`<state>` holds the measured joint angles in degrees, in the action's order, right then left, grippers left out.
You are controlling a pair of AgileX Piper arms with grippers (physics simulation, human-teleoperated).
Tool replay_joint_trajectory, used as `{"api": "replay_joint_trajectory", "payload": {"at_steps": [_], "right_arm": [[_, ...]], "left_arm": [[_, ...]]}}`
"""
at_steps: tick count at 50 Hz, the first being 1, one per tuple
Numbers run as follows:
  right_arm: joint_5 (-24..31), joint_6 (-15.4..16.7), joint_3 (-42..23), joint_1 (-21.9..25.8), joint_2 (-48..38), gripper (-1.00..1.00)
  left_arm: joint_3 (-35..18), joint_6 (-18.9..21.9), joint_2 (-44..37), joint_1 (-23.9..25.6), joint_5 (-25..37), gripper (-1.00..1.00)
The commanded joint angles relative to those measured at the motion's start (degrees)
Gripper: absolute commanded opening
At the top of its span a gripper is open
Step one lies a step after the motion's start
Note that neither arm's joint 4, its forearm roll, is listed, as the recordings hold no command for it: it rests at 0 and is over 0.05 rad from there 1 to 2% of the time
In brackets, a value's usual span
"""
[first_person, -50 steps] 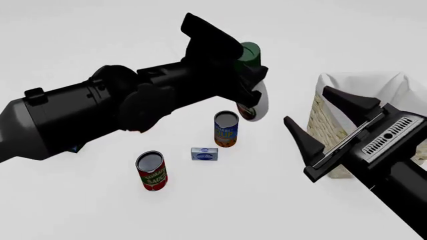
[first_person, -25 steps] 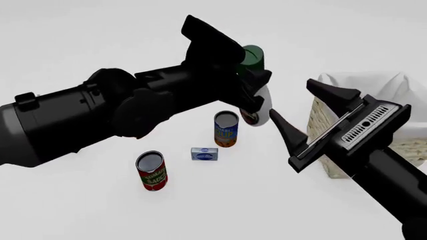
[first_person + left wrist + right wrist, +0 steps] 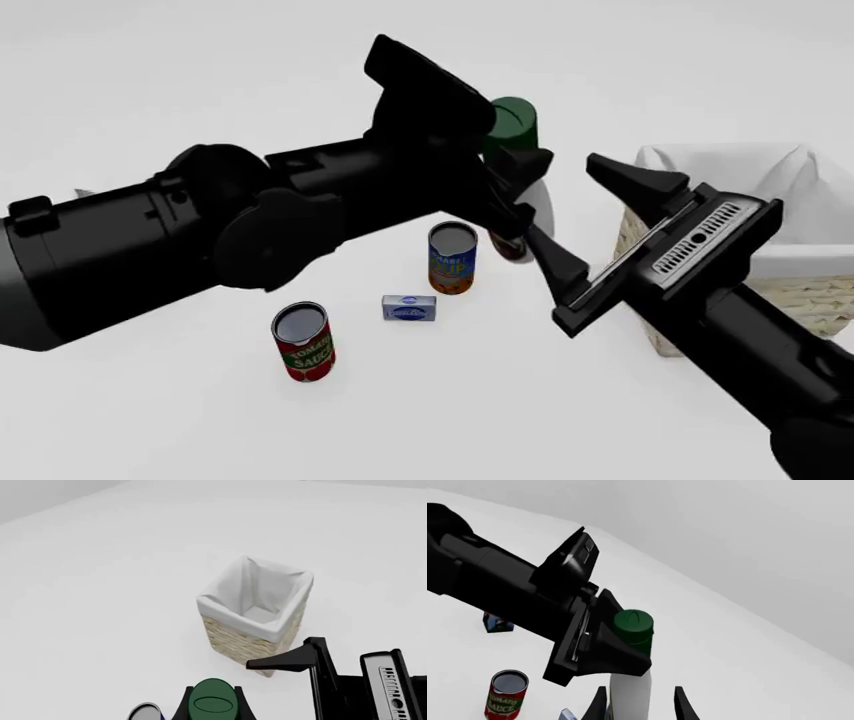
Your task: Pick the salad dressing and place it in the basket.
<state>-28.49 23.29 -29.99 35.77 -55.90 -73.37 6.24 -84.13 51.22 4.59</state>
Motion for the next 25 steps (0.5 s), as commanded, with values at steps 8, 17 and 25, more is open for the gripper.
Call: {"api": "replay_joint_trajectory", "payload": {"at_steps": [8,17,25], "right_arm": [[-1.76,-0.88,-1.0,1.27,-2.69,1.0],[-2.74,-1.37,-1.1,1.81,-3.82,1.0],[-2.78,-1.74,-1.42,2.12,-4.27,1.0]], "left_arm": [[0.92,1.21,1.87,2.28,0.19,-1.0],[1.34,0.72,2.84,3.29,0.53,-1.0],[1.34,0.87,3.76,4.23,0.98,-1.0]]}}
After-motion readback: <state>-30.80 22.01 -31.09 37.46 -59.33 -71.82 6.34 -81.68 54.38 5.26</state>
